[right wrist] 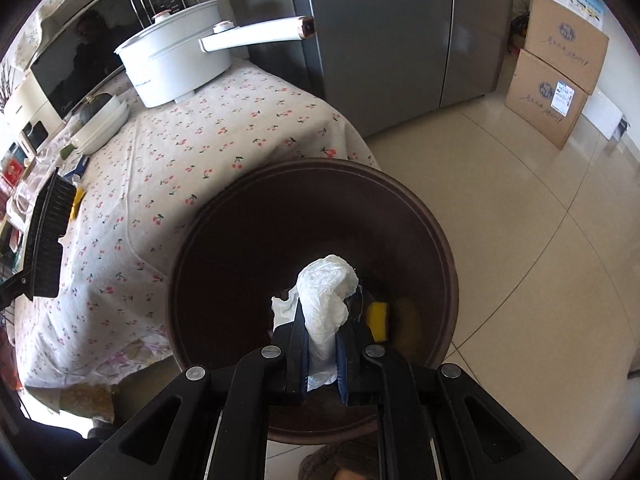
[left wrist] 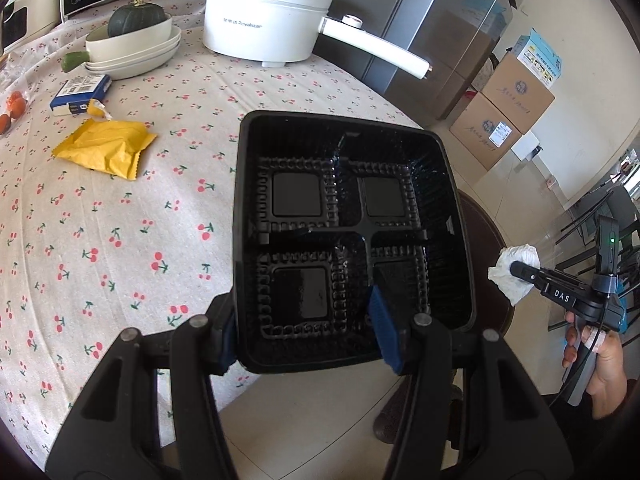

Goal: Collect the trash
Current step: 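Carry the tissue over the bin and open the right tool while the left tool carries the tray, then lower the black tray into the brown bin and open the left tool, then move the right tool to the yellow snack packet and grasp it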

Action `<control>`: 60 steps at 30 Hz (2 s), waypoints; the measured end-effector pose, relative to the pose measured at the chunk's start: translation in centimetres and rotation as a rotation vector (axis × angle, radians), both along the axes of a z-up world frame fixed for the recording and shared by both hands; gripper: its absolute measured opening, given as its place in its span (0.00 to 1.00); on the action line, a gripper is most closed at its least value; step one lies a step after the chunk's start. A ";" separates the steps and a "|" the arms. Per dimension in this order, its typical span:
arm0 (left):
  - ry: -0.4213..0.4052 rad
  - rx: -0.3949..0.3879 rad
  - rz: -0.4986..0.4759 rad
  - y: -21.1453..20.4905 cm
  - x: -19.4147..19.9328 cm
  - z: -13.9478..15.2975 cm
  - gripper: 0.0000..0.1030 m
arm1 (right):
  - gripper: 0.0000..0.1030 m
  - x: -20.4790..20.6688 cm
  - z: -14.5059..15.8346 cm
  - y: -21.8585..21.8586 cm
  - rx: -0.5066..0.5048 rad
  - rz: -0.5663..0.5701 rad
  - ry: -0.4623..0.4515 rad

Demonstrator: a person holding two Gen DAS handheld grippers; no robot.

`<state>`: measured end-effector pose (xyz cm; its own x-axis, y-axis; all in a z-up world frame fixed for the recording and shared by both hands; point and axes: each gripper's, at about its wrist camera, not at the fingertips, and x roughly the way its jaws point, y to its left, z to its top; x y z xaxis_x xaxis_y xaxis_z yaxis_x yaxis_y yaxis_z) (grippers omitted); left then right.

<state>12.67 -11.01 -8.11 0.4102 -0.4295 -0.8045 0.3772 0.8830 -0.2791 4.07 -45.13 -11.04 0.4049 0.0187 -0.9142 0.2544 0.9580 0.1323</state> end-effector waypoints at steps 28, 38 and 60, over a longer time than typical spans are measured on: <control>0.040 0.047 -0.266 -15.2 -1.9 -4.0 0.58 | 0.65 -5.7 0.1 -7.7 0.023 -0.144 -0.033; -0.014 0.111 -0.221 -13.6 -1.3 -3.3 0.99 | 0.68 -5.6 0.6 -8.3 0.032 -0.176 -0.047; -0.088 0.113 0.009 0.0 0.2 1.0 0.99 | 0.91 2.7 4.5 2.3 -0.010 0.000 -0.098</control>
